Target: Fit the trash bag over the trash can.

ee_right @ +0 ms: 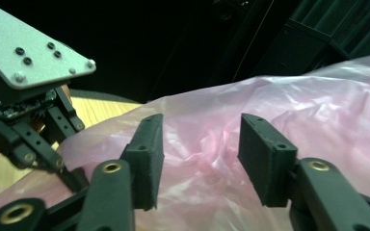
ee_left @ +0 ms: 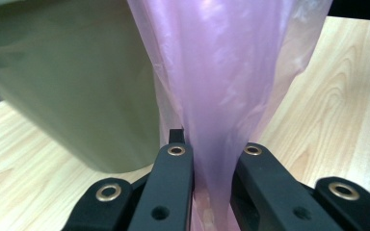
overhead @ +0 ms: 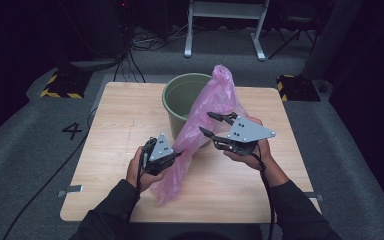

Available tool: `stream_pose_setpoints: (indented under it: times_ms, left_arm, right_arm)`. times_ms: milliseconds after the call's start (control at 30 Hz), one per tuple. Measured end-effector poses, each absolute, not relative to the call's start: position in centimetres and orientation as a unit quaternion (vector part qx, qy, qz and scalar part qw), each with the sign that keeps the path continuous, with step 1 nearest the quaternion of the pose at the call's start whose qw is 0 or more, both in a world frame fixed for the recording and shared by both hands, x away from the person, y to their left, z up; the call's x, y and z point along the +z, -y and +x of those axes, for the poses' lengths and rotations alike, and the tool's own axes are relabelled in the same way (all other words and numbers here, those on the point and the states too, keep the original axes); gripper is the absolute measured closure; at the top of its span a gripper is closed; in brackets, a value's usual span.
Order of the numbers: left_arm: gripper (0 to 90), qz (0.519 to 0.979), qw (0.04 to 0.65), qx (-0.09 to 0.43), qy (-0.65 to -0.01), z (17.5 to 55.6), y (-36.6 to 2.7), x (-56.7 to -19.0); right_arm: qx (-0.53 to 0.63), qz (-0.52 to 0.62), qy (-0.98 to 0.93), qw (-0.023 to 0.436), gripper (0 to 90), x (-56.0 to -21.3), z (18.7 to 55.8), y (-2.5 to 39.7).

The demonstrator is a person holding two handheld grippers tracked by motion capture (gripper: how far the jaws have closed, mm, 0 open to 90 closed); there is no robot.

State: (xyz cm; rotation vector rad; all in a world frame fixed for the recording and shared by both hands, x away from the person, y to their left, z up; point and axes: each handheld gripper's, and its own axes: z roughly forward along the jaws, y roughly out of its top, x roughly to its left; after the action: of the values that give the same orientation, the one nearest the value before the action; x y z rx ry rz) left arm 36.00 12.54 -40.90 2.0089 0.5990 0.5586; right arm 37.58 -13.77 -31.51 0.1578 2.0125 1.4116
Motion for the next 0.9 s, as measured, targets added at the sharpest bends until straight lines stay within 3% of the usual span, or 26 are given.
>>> stream_pose_setpoints:
  times_ms: [233,433,533,667,900]
  left_arm:
    - [88.6,0.812,0.465,0.246,-0.253,35.6,-14.8,-40.0]
    - [88.7,0.816,0.455,0.254,-0.25,35.4,-15.8,-39.4]
    - [88.6,0.816,0.454,0.255,-0.249,35.4,-15.9,-39.1]
    - [88.6,0.815,0.454,0.259,-0.25,35.4,-16.0,-38.8]
    - [88.6,0.808,0.458,0.267,-0.256,35.5,-16.4,-38.4]
  right_arm:
    - [0.549,0.09,-0.762,0.331,36.7,-30.9,37.9,15.2]
    - [0.548,0.113,-0.753,0.345,36.1,-30.6,38.3,16.0]
    - [0.559,0.127,-0.742,0.346,40.1,-30.0,38.6,16.5]
    - [0.55,0.149,-0.742,0.352,53.2,-28.9,39.9,16.7]
    - [0.522,0.195,-0.776,0.296,72.7,-29.4,44.6,16.1]
